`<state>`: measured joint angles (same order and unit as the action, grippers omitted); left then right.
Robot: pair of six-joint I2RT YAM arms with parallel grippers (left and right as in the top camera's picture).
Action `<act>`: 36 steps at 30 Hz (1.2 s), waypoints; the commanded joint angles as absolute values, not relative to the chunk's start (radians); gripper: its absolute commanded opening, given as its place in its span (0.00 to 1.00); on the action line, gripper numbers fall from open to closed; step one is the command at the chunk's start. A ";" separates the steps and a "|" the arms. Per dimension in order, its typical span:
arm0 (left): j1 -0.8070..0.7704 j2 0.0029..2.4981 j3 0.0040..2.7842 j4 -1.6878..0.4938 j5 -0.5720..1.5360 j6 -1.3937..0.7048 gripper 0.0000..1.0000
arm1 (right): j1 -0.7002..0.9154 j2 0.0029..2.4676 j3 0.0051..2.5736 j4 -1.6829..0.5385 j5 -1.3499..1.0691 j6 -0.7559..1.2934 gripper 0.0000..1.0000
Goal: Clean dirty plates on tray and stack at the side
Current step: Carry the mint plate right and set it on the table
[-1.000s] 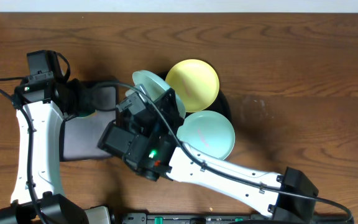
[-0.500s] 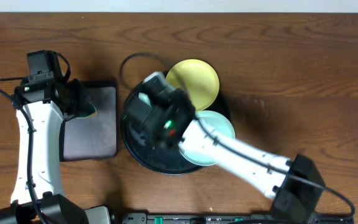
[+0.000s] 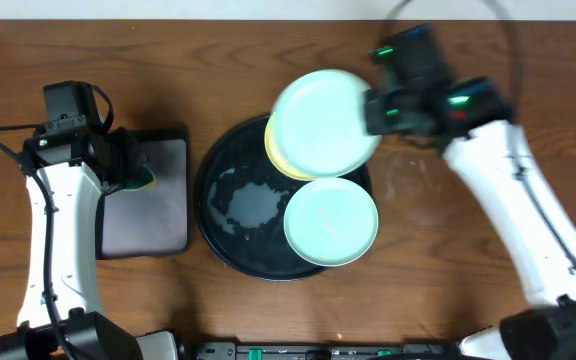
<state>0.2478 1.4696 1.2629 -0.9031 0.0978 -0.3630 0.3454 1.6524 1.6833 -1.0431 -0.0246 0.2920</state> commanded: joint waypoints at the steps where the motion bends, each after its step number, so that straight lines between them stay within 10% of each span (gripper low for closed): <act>1: 0.252 1.465 1.272 -0.905 0.084 -0.368 0.08 | 0.190 1.627 1.697 -1.095 -0.104 0.280 0.01; 11: 0.252 1.465 1.272 -0.905 0.084 -0.368 0.08 | -0.159 1.631 1.409 -1.011 -0.076 0.204 0.01; 25: 0.252 1.465 1.272 -0.905 0.084 -0.368 0.08 | -0.173 1.636 1.032 -0.615 -0.109 0.159 0.02; 36: 0.252 1.465 1.272 -0.904 0.084 -0.368 0.08 | -0.154 1.636 1.179 -0.738 -0.223 0.094 0.23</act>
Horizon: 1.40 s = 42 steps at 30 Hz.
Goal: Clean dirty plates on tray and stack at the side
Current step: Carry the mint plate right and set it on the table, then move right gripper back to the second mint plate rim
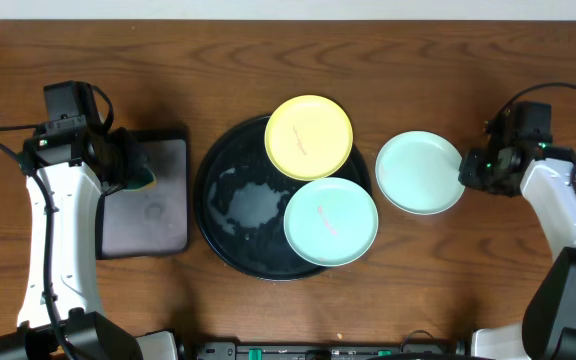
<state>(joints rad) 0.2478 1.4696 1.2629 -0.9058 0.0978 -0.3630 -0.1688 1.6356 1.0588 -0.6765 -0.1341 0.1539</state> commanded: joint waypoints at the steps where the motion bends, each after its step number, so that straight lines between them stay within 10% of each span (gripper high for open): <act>1: 0.252 1.465 1.272 -0.904 0.084 -0.368 0.08 | -0.142 1.636 1.214 -0.768 -0.235 0.091 0.25; 20: 0.252 1.467 1.272 -0.916 0.084 -0.238 0.08 | 0.269 1.796 1.361 -1.032 -0.308 0.100 0.37; 42: 0.252 1.496 1.271 -0.923 0.084 -0.209 0.08 | 0.346 1.937 1.361 -1.106 -0.311 0.088 0.01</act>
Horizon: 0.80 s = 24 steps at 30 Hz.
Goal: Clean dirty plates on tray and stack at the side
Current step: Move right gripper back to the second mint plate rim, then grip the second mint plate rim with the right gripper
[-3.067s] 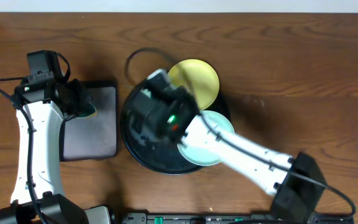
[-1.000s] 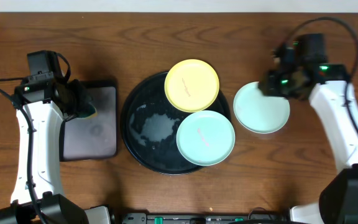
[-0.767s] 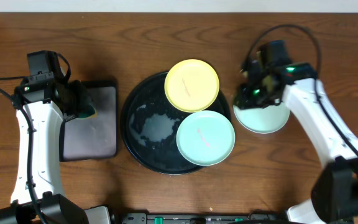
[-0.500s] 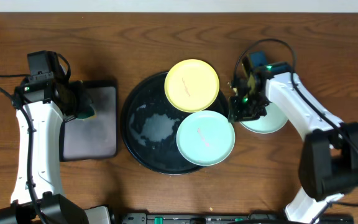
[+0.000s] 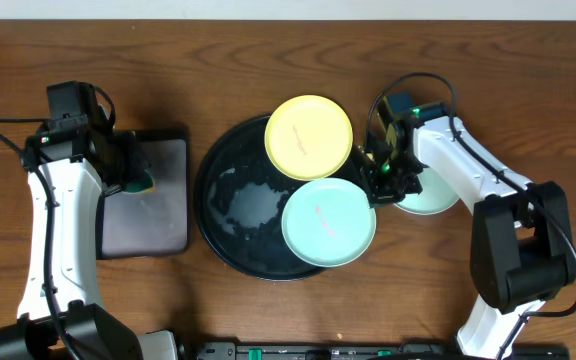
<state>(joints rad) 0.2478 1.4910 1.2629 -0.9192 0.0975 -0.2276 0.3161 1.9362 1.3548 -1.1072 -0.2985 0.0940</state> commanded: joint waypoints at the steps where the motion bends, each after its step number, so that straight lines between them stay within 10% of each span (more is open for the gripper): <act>1: 0.252 1.496 1.271 -0.923 0.084 -0.209 0.08 | 0.357 1.937 1.361 -1.102 -0.316 0.088 0.01; 24: 0.249 1.496 1.264 -0.934 0.119 -0.214 0.08 | 0.621 1.972 1.394 -0.751 -0.290 0.434 0.06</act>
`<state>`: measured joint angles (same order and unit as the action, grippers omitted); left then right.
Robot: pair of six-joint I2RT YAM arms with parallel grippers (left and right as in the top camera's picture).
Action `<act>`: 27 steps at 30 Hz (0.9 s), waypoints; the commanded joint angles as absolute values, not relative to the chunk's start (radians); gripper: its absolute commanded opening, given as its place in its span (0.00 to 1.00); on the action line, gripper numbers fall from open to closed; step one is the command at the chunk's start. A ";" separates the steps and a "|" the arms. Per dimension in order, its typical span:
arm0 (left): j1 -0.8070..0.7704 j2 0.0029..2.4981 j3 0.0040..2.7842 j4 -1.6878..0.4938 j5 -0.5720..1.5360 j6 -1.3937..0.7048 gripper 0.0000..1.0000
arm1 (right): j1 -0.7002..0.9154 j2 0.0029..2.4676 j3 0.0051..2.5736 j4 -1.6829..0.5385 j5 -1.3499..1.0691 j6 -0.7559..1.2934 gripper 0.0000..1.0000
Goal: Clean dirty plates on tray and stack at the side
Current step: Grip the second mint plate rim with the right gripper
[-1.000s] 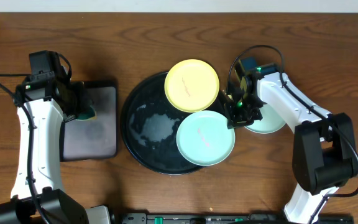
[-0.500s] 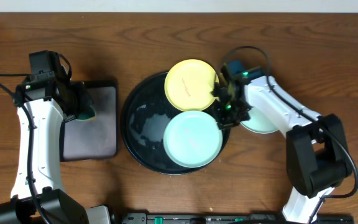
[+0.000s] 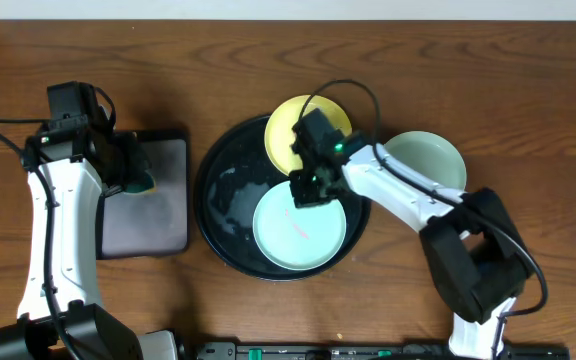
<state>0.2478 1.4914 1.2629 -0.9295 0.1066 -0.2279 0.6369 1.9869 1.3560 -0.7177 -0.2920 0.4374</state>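
A round black tray (image 3: 218,200) holds a yellow plate (image 3: 293,130) at its far side and a mint plate (image 3: 300,228) with a reddish smear at its near side. My right gripper (image 3: 308,187) sits at the mint plate's far rim and looks shut on it; its arm covers part of the yellow plate. Another mint plate (image 3: 430,165) lies on the table to the right of the tray. My left gripper (image 3: 133,172) hovers over a grey mat (image 3: 148,220), shut on a yellow-green sponge (image 3: 145,184).
The wooden table (image 3: 528,120) stretches to the right beyond the lone plate. Wet patches shine on the tray's left half. A dark cable loops above the right arm.
My right gripper went from the tray's right edge to the far rim of the mint plate in the tray. That plate now lies further left. The left arm has not moved.
First my right gripper held a mint plate above the tray, over the yellow one. Then that plate lay on the table right of the tray, the gripper at its rim. Later the gripper stood at the tray's right edge, and now it grips the second mint plate.
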 commanded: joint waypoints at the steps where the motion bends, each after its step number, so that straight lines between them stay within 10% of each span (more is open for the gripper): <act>1: 0.249 1.496 1.264 -0.933 0.119 -0.214 0.08 | 0.614 1.965 1.414 -0.773 -0.297 0.414 0.07; 8: 0.249 1.496 1.264 -0.927 0.119 -0.214 0.08 | 0.549 1.935 1.503 -0.978 -0.233 0.295 0.29; 27: 0.249 1.496 1.264 -0.926 0.119 -0.214 0.08 | 0.532 2.034 1.393 -0.971 -0.208 0.186 0.26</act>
<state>0.2478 1.4914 1.2629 -0.9276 0.1093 -0.2279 0.5213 1.9949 1.4010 -0.9737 -0.2310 0.2020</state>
